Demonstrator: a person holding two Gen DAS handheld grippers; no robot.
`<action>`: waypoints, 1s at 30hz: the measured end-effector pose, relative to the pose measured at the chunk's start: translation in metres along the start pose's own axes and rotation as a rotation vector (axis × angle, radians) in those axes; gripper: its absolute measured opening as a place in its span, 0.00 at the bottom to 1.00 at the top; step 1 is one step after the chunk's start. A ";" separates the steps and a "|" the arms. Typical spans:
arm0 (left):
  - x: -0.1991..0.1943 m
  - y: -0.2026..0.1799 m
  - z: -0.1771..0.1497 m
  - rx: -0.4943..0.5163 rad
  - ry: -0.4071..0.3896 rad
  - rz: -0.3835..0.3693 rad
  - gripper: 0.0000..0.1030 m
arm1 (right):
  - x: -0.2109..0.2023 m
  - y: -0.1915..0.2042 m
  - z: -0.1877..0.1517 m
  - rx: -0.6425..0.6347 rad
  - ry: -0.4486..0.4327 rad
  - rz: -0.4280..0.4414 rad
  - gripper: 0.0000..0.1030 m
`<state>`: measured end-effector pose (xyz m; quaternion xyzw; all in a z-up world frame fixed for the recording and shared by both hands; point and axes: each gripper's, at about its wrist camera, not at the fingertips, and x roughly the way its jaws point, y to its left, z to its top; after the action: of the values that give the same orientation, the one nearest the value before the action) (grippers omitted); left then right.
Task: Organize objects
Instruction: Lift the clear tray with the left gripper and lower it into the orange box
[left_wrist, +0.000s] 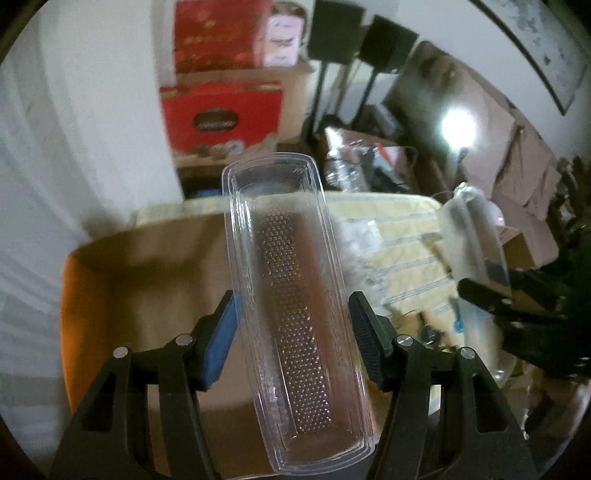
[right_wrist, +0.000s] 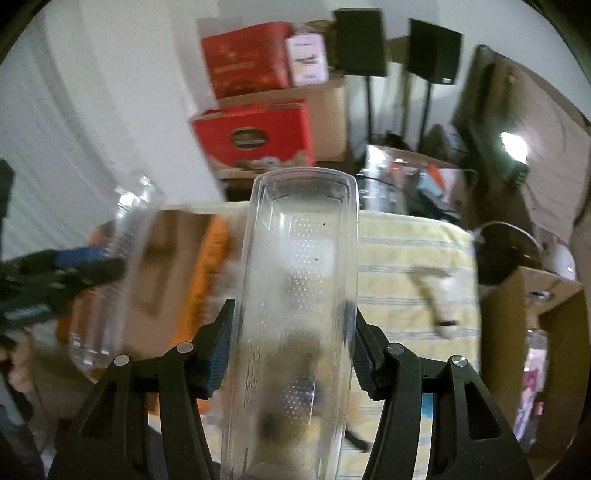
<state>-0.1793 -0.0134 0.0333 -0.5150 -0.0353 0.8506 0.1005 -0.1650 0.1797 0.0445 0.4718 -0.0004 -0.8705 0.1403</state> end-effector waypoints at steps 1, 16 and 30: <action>0.003 0.006 -0.004 -0.008 0.009 0.009 0.55 | 0.003 0.012 0.002 -0.007 0.005 0.023 0.56; 0.029 0.073 -0.037 -0.107 0.082 0.081 0.55 | 0.063 0.107 0.013 -0.030 0.088 0.175 0.56; 0.059 0.103 -0.048 -0.165 0.133 0.087 0.56 | 0.104 0.133 0.000 -0.066 0.130 0.076 0.61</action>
<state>-0.1772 -0.1039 -0.0575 -0.5777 -0.0761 0.8124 0.0227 -0.1862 0.0266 -0.0233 0.5219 0.0197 -0.8317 0.1883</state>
